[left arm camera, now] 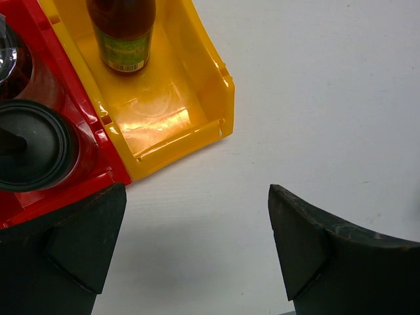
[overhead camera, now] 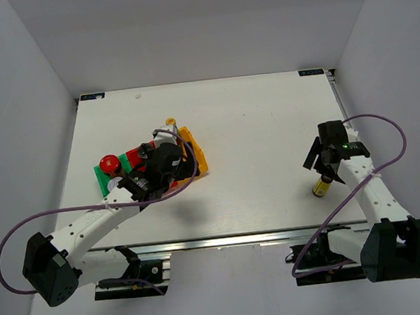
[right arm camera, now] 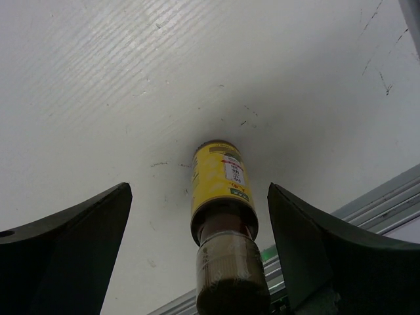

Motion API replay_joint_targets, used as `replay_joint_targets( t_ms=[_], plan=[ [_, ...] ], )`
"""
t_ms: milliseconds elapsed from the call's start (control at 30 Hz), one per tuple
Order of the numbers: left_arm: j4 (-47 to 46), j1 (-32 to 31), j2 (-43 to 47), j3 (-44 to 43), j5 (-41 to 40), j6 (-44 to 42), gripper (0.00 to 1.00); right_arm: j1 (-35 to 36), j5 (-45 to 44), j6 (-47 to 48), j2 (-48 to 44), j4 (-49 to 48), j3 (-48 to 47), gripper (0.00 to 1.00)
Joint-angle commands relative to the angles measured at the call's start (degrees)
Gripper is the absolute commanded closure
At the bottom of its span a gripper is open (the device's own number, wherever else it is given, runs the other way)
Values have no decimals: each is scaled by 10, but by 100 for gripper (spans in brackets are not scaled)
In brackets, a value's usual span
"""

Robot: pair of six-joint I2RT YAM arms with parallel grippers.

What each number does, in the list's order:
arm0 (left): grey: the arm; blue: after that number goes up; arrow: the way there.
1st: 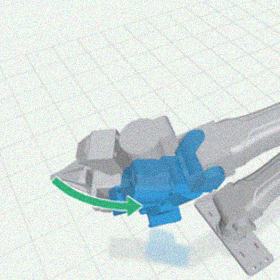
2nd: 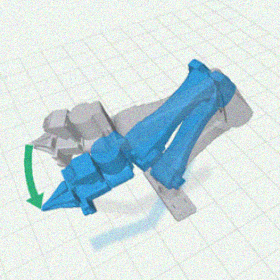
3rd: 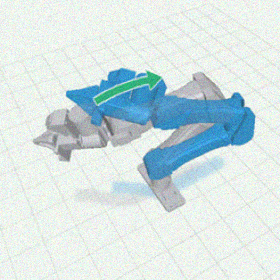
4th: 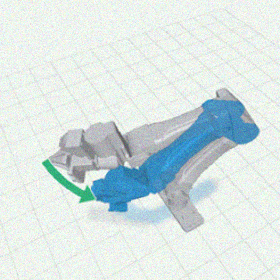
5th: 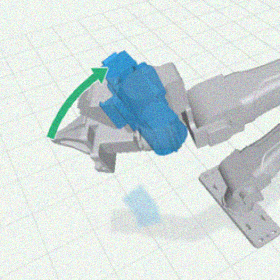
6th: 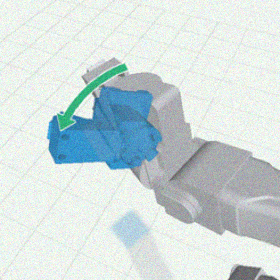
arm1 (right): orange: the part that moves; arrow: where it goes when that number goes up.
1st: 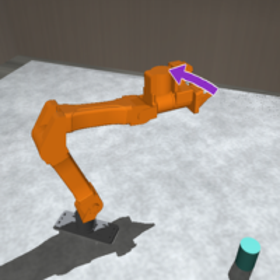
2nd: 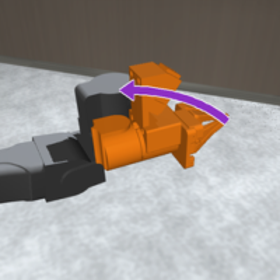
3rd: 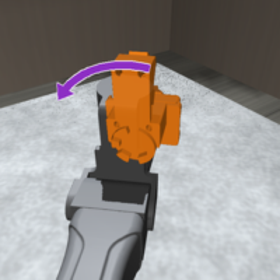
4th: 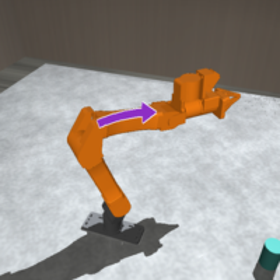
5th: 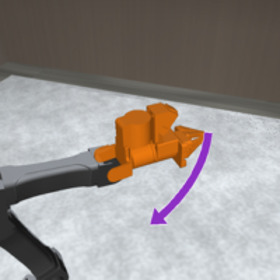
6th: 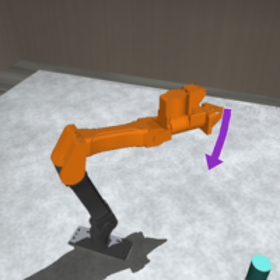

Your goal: Organize the condiment bottles

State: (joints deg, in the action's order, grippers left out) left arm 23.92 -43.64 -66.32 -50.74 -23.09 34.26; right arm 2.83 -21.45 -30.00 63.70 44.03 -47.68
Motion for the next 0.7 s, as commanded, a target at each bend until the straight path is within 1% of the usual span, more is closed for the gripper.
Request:
replay_joint_targets(
  t_ms=[0, 67, 167, 233, 300, 467, 533, 600, 667],
  plan=[
    [-10, 3, 2, -18, 9, -3, 2, -3, -1, -16, -17, 11, 8, 11],
    [-4, 2, 1, -19, 8, -2, 2, -3, 3, -16, -21, 2, 14, 12],
    [1, 3, 2, -17, 3, 1, 2, -3, -3, -15, -13, 8, 14, 21],
    [1, 3, 5, -16, 4, 2, 2, -3, -5, -17, -9, 17, 13, 32],
    [-1, 3, 8, -15, 5, 2, 2, -3, -2, -19, -12, 17, 15, 40],
    [-1, 3, 13, -12, 4, 4, 2, -3, -5, -23, -27, 28, 13, 55],
    [-1, 3, 11, -13, 4, 4, 2, -3, -4, -22, -32, 30, 13, 59],
    [0, 2, 13, -13, 4, 4, 2, -3, 1, -19, -34, 31, 11, 68],
    [1, 3, 15, -13, 3, 5, 2, -3, 12, -13, -36, 30, 8, 73]
  ],
)
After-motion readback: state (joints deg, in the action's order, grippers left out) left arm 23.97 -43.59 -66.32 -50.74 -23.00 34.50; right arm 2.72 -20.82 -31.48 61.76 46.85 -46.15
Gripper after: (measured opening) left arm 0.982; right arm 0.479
